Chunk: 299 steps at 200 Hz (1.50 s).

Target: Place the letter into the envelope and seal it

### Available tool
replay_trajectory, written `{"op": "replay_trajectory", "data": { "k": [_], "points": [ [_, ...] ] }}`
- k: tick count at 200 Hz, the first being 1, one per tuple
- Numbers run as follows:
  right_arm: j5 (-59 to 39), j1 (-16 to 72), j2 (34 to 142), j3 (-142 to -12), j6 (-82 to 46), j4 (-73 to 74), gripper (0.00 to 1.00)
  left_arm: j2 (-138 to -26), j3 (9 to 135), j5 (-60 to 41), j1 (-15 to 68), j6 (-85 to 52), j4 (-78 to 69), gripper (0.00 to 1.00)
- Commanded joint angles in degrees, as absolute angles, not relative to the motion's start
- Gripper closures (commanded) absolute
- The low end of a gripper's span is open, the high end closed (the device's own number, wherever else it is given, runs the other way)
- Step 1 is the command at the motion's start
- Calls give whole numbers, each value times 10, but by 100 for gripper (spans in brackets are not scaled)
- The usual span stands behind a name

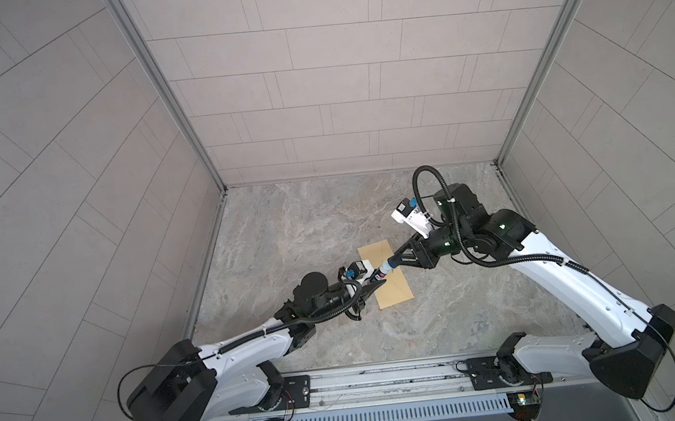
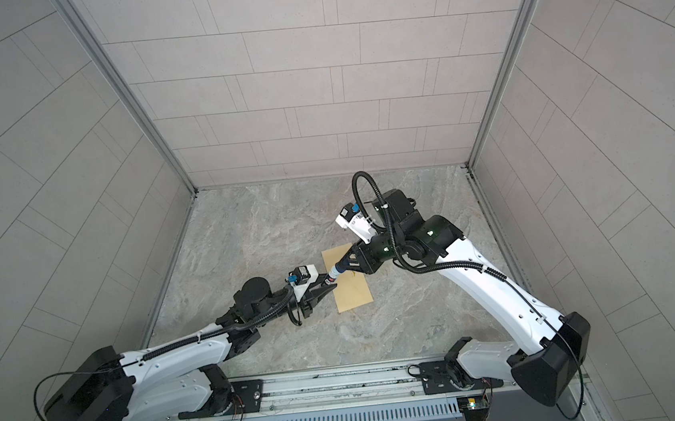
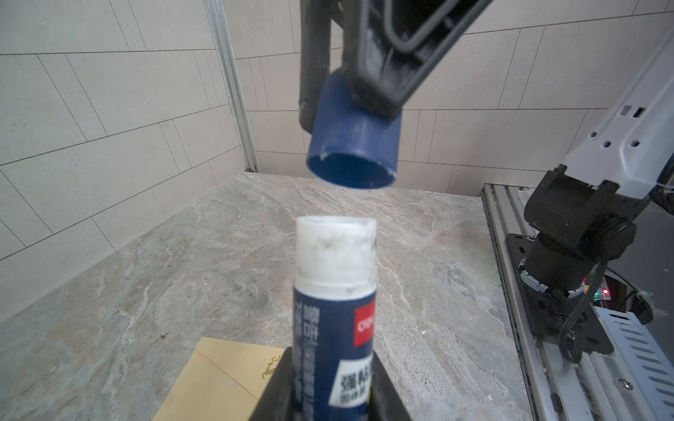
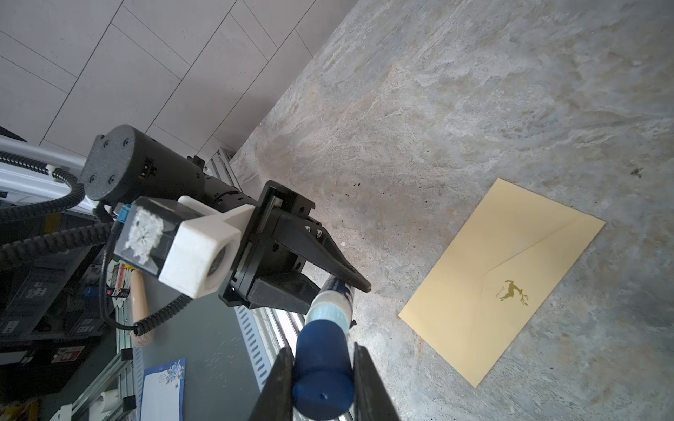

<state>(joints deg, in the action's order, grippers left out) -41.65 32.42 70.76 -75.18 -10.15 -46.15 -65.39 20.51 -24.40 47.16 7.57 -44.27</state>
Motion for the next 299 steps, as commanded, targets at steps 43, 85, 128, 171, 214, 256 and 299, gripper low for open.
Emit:
{"op": "replay_trajectory", "data": {
  "k": [43, 85, 128, 171, 214, 256, 299],
  "points": [
    [-403, 337, 720, -756, -97, -461, 86, -651, 207, -256, 474, 78, -471, 100],
    [-399, 342, 725, -756, -98, -456, 86, -652, 207, -257, 474, 78, -472, 100],
    [-396, 351, 732, -756, -100, -451, 86, -652, 207, -258, 474, 77, -473, 100],
    [-397, 357, 737, -757, -104, -444, 86, -655, 206, -258, 474, 76, -475, 100],
    [-401, 367, 744, -758, -105, -439, 86, -655, 206, -260, 474, 76, -475, 100],
    [-401, 374, 750, -763, -95, -447, 86, -654, 206, -260, 474, 76, -475, 100],
    [-396, 388, 757, -759, -93, -448, 86, -652, 205, -256, 474, 75, -478, 100]
  ]
}}
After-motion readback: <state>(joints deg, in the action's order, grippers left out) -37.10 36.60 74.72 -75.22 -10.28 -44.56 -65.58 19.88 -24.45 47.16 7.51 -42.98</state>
